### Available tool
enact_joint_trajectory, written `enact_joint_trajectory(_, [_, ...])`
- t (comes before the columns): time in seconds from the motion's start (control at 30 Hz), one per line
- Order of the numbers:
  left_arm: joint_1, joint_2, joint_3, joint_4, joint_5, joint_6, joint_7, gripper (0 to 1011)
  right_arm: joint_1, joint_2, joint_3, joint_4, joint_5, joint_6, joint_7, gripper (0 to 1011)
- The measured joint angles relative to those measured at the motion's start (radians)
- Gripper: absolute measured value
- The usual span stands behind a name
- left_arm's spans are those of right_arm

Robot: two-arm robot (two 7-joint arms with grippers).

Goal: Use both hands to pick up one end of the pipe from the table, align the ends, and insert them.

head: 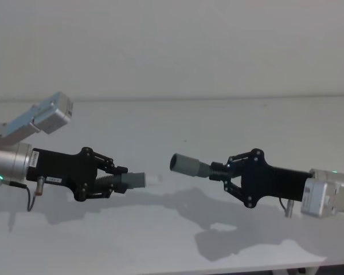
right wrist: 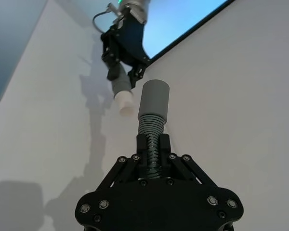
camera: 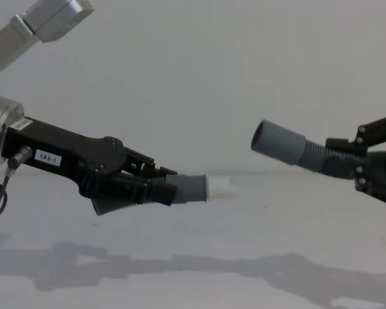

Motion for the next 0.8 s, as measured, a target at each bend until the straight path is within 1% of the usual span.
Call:
enact_joint_trajectory(0.07, [0.0, 0.0, 0.0, 0.0, 0.0, 0.0, 0.0, 322, 0.011, 0.0, -0.004, 0.018, -0.02, -0.033, 0.007, 125])
enact_joint_trajectory(0.33, [0.0, 0.0, 0.0, 0.0, 0.0, 0.0, 0.0, 322, 0.023, -0.001, -0.005, 0.041, -0.067, -0.076, 0.003, 126])
enact_joint_trajectory(0.8, [0.0, 0.0, 0.0, 0.0, 0.0, 0.0, 0.0, 322, 0.021, -0.008, 0.002, 0.044, -0.147, -0.093, -0.037, 125])
